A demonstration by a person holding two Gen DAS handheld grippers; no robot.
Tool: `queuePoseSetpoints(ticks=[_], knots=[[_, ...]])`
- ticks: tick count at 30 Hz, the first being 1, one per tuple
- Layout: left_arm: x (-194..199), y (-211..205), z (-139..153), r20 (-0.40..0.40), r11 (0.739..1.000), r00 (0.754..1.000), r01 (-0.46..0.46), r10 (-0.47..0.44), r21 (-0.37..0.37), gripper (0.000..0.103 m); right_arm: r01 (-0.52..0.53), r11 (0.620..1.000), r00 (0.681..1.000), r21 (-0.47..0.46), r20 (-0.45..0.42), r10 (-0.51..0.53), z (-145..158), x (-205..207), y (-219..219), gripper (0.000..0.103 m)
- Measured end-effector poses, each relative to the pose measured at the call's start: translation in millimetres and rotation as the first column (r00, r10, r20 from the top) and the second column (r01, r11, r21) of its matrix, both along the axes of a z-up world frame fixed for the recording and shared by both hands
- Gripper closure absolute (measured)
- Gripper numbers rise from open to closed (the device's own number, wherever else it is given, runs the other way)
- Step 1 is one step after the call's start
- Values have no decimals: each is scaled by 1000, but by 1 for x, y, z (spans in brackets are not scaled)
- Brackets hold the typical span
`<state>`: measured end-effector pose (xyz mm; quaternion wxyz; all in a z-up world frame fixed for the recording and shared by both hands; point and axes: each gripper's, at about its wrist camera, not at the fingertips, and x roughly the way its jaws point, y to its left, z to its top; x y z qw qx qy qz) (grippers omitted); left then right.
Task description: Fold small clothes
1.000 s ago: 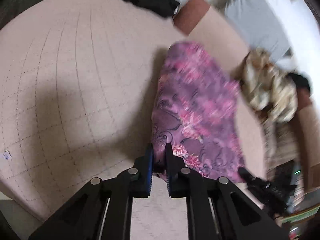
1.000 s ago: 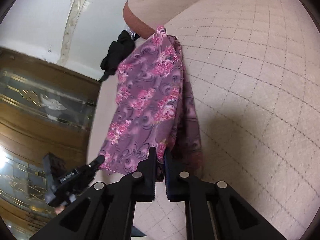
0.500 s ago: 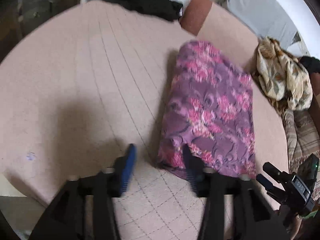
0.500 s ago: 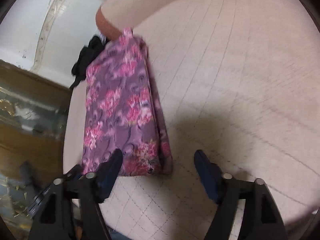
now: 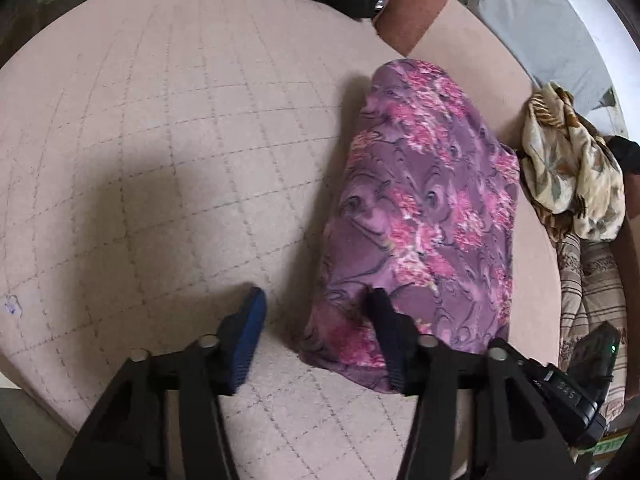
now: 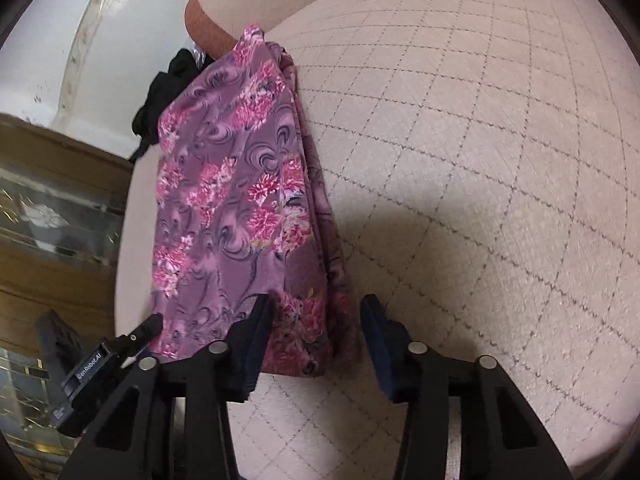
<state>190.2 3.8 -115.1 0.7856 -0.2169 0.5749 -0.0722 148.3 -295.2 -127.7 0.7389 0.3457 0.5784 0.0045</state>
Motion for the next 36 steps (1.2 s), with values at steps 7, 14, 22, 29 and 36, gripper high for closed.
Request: queuePoseSetpoints(ticks=[7,14,22,29,36], knots=[[-1,-6,-6,-1,999,999,43,-43,-7,90,-86,989,996,-124,-20,84,2,7,15,92],[-27,-5,43,101,995,990,104,-102,-10,93,-53,997,995,-56,86,58,46,-19,1,97],[-82,1,35,18,992,992,125,-125,17,92,-133,991,991,3,-3,133,35,-60,9,96],[-83,5,43,70,994,994,79,-84,78,48,-52,993,998,-108,35,56,45,-47,-2,39],[-82,-4,33,36,989,994,99,-103,107,47,-224,960,974,-170,-52,218,28,-39,36,98]])
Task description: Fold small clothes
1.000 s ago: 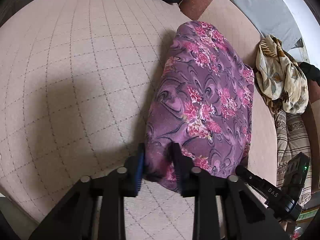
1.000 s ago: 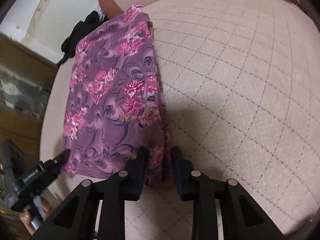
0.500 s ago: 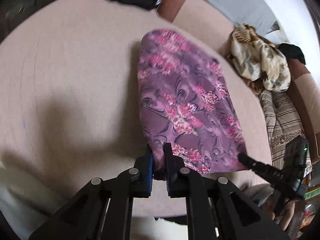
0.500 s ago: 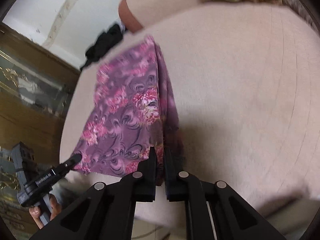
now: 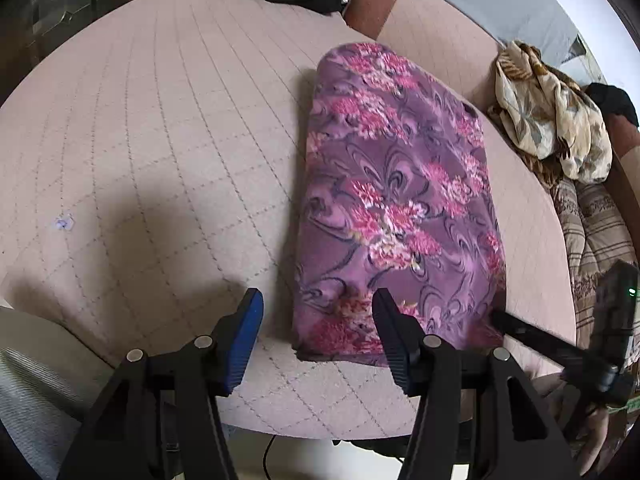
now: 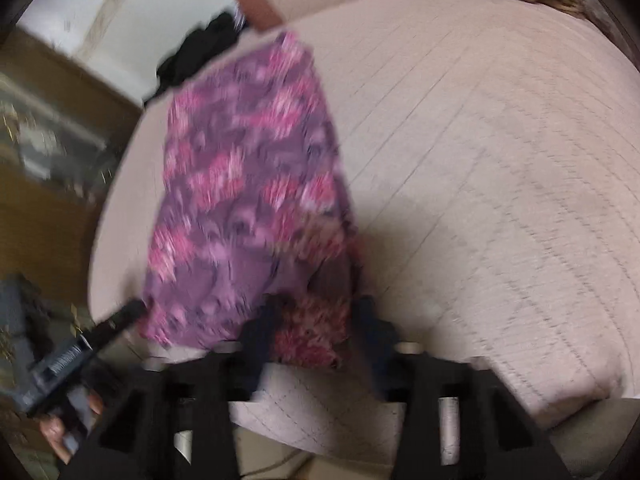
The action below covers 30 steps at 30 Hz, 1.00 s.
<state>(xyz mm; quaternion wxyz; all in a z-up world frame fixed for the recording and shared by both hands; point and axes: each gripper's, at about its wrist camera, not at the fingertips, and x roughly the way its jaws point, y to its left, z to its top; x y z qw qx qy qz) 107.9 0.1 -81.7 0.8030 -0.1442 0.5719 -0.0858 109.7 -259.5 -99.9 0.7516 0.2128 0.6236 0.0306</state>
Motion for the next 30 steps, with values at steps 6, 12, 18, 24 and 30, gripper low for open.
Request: queuePoseSetpoints(ticks=[6,12,18,24,30], knots=[[-4,-8,-2,0,1000,1000,25,-25,15,47,63,992,992,-108,120,-50,46,3,-21,97],[2,-5,3,-27,999,999,17,-18,-33,47,111,993,994,25,-19,-111,8,-1,-40,57],[44,14,44,8,995,999,-32,33,-97,29,25,993,993,118,113,-39,59,39,-49,23],[157,4,38,-13,991,997,-79,78,-109,29,-52,982,989,183,144,25,43,160,-49,24],[229,-23,-1,-44,992,999,-32,27,-125,30,-7,965,993,262,116,-24,-10,221,-68,60]])
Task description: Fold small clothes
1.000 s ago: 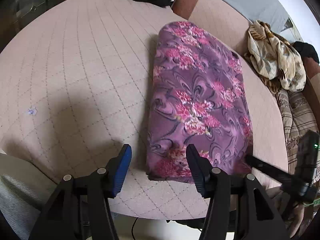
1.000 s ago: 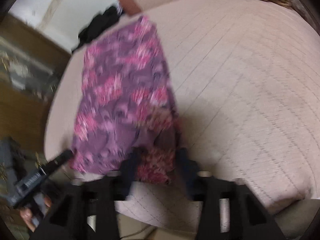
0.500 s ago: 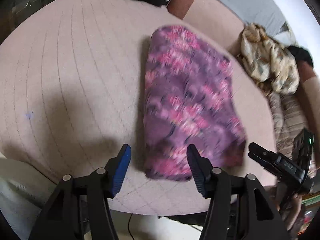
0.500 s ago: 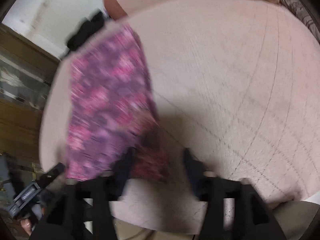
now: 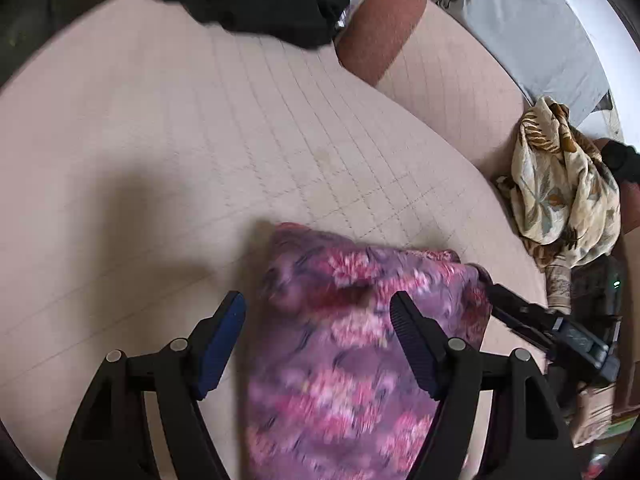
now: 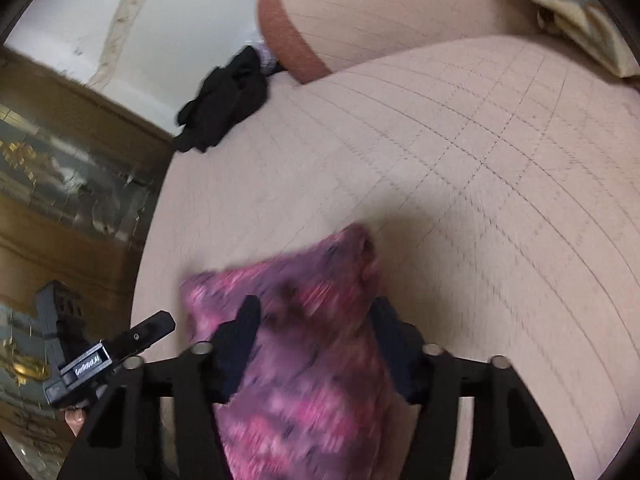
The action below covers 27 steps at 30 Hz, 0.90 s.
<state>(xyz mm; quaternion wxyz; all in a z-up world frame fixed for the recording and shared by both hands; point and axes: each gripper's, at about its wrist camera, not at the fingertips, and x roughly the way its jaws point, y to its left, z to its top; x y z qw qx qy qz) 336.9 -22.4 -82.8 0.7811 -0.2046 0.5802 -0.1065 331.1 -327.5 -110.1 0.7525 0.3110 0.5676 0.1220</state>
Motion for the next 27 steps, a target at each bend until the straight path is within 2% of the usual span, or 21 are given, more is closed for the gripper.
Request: queuePoseSetpoints(ticks=[2,4,5,7,8,9,10,11,12,13,16,18,20,22,24,26,27], knots=[[2,7,-21,-61,996,997,-52,48,-67,33,35,999,999,-6,4,-35,-11,3,-4,72],[2,14,-34,-93,985,993,-86,73,-147,39,46,997,999,58,-11,-45,-23,9,-7,87],[4,18,-39,-107,982,991,-99,82,-163,42,52,996,999,68,-18,-51,-27,12,-8,93],[3,22,-40,-111,974,990,-113,93,-197,53,54,997,998,55,-12,-54,-33,19,-9,95],[2,23,-35,-97,974,990,-122,105,-190,67,77,994,997,76,-10,-77,-32,19,-12,96],[-1,27,-30,-85,971,989,-134,119,-200,75,88,990,996,108,5,-89,-26,19,-14,96],[-3,30,-26,-72,965,989,-145,133,-217,79,86,989,994,122,57,-93,-12,18,-16,97],[-6,34,-19,-34,960,988,-157,154,-233,80,72,992,988,99,131,-85,6,18,-16,97],[-5,35,-18,-21,958,987,-162,162,-235,80,68,995,982,77,169,-80,15,20,-16,97],[-3,36,-20,-29,955,986,-166,164,-247,79,70,994,982,86,167,-84,14,22,-17,97],[-2,40,-43,-97,946,975,-216,198,-243,73,80,992,995,95,46,-85,-29,31,-14,97],[-3,39,-40,-86,953,976,-215,201,-212,62,102,989,995,105,5,-103,-46,31,-11,92],[-4,34,-29,-57,967,979,-202,195,-153,61,102,992,995,80,-4,-102,-44,31,-7,92],[-4,30,-19,-27,977,982,-191,189,-90,57,103,992,995,71,-1,-104,-31,30,-9,79],[-6,28,-11,-15,982,982,-188,188,-10,52,121,992,992,48,30,-123,-13,26,-14,45],[-10,24,-8,-23,983,983,-181,181,26,48,130,991,990,13,44,-131,2,15,-16,26],[-12,22,-8,-27,986,986,-165,166,26,46,123,992,992,9,33,-123,5,10,-16,26]])
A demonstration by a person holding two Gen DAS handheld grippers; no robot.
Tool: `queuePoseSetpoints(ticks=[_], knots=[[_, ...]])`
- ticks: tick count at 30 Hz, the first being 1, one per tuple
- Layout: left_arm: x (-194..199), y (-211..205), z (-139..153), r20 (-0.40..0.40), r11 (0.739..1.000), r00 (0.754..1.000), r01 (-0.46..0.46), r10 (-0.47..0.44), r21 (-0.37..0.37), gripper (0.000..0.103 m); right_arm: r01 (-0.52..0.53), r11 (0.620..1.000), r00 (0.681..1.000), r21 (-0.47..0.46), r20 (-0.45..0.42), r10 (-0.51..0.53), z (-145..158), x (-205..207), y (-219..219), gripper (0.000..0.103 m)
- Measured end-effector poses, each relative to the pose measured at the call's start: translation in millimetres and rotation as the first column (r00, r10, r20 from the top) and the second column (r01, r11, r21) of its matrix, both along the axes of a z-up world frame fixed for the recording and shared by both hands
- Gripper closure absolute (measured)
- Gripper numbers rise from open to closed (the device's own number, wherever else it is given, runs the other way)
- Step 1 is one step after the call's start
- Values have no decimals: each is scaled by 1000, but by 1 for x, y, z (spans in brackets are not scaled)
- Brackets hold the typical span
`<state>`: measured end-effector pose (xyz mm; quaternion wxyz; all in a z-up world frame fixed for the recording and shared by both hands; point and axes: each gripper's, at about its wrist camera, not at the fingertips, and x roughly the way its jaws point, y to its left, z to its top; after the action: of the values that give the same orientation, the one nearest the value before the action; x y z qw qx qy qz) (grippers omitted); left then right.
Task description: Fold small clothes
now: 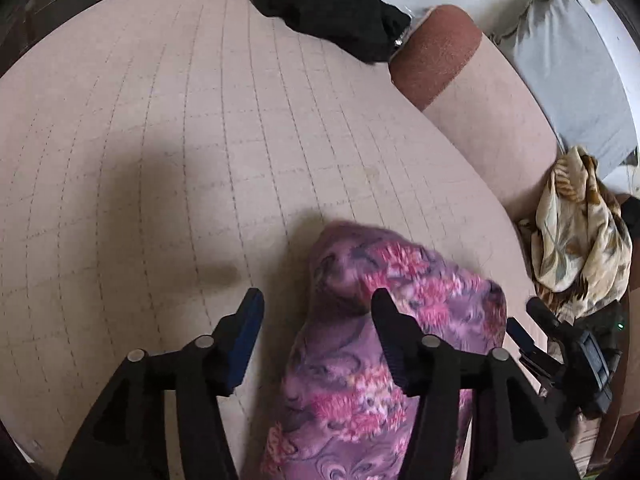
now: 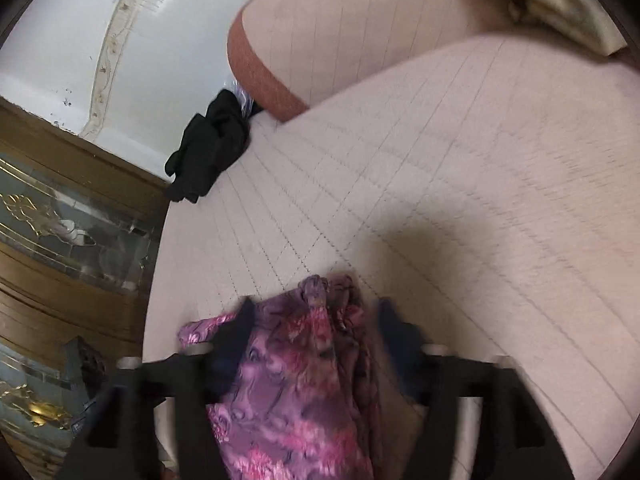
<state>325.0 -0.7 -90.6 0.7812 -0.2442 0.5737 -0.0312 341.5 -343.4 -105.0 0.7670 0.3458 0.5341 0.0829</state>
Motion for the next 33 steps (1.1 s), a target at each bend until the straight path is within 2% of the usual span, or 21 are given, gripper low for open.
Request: queuePoseSetpoints(ticks=[2,5,8,10,12,13,14,15,16,17,18,20,21,24,26,27,29,30,32,33], knots=[[-2,-5,-2,-20,1000,999,27,-26,15,44,-22,1000,999,2,-48,22,1,-13,3,26],[1,-8,-10,-41,999,998,46,-45,13,40,-74,997,995,-19,-61,73,-4,-19,7,26],[4,-1,-15,-22,999,999,28,-28,-21,39,-110,994,993,26,-45,111,-21,-8,11,27],[9,4,-19,-16,997,1000,17,-18,-71,38,-107,993,993,43,-54,109,-39,3,12,29],[11,10,-29,-42,989,999,-1,-5,-148,39,-121,988,989,92,-71,128,-64,7,16,43],[11,13,-34,-52,983,999,-11,2,-185,40,-107,988,991,112,-64,115,-70,6,16,43],[13,16,-39,-62,976,998,-21,8,-218,42,-94,987,994,133,-46,101,-72,4,15,47],[14,16,-43,-66,968,998,-25,9,-251,52,-99,985,993,139,-50,107,-73,4,15,57],[15,16,-44,-66,956,998,-22,2,-292,65,-108,984,991,145,-61,118,-74,5,15,62],[16,14,-42,-61,952,998,-13,-6,-306,66,-107,982,991,155,-63,118,-75,5,15,70],[17,13,-38,-45,956,999,-4,-10,-294,72,-104,981,991,165,-64,115,-76,5,14,74],[20,9,-24,3,957,999,32,-32,-288,76,-92,982,993,164,-61,103,-72,7,12,78],[24,9,-16,23,950,999,42,-37,-311,77,-85,983,995,160,-46,93,-65,7,10,79],[43,6,2,68,927,997,67,-45,-370,77,-49,986,998,156,47,42,-36,10,-5,79],[57,-1,4,90,939,993,101,-75,-329,76,-27,988,998,149,57,19,-32,13,-11,78],[60,-4,-1,79,952,993,102,-82,-290,76,-22,992,999,122,40,17,-35,15,-10,71],[61,-9,-14,51,981,996,79,-71,-175,76,-6,998,999,64,-49,9,-53,16,-5,62],[60,-9,-21,29,989,997,72,-68,-133,74,10,998,996,68,-84,-4,-62,15,-3,57],[59,-6,-27,4,986,998,56,-56,-154,67,28,996,996,90,-92,-20,-61,12,-4,56],[58,-3,-27,-4,987,999,39,-40,-156,63,37,997,997,71,-76,-31,-50,11,-6,55]])
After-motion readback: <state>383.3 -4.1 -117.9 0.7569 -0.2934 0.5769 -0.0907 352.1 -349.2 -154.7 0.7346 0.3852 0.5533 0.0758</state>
